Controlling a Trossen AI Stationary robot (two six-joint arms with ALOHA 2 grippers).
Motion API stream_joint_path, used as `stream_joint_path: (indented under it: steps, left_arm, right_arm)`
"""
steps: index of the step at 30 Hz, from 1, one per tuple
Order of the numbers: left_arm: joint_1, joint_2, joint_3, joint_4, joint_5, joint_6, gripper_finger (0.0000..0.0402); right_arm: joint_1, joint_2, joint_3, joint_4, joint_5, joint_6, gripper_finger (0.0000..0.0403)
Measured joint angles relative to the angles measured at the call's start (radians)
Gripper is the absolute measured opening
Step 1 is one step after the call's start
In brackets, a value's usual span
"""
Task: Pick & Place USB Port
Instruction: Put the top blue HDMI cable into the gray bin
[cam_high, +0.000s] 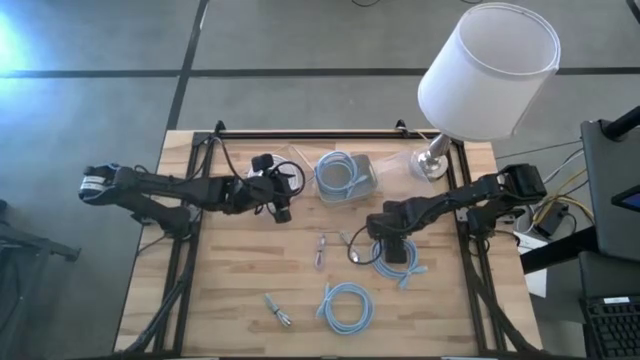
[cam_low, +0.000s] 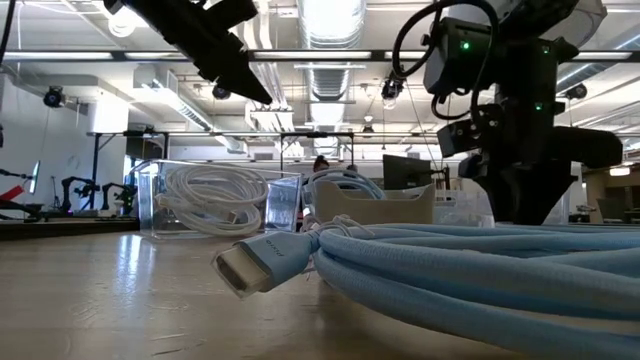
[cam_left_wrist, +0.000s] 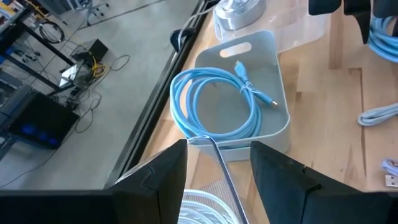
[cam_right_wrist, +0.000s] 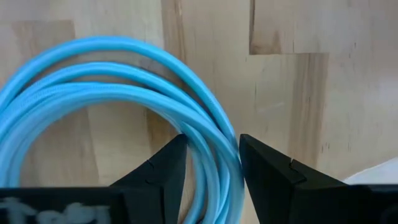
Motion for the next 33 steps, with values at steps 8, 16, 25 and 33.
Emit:
stream_joint_path:
  steps: [8, 16, 25, 33]
  left_arm:
    - [0.000, 0.000, 0.000, 0.001, 0.000, 0.001, 0.0181]
    - [0.002, 0.000, 0.000, 0.001, -0.001, 0.021, 0.0181]
    - [0.002, 0.001, 0.000, 0.001, -0.002, 0.025, 0.0181]
    - [0.005, 0.001, 0.000, 0.001, -0.003, 0.042, 0.0181]
  right_arm:
    - [0.000, -0.001, -0.002, 0.007, -0.018, -0.037, 0.0088]
    - [-0.002, -0.033, 0.013, 0.000, -0.044, -0.028, 0.0017]
    - [-0.001, -0.083, 0.086, -0.044, -0.036, -0.040, 0.0016]
    - [-0.002, -0.107, 0.168, -0.099, -0.020, -0.078, 0.0016]
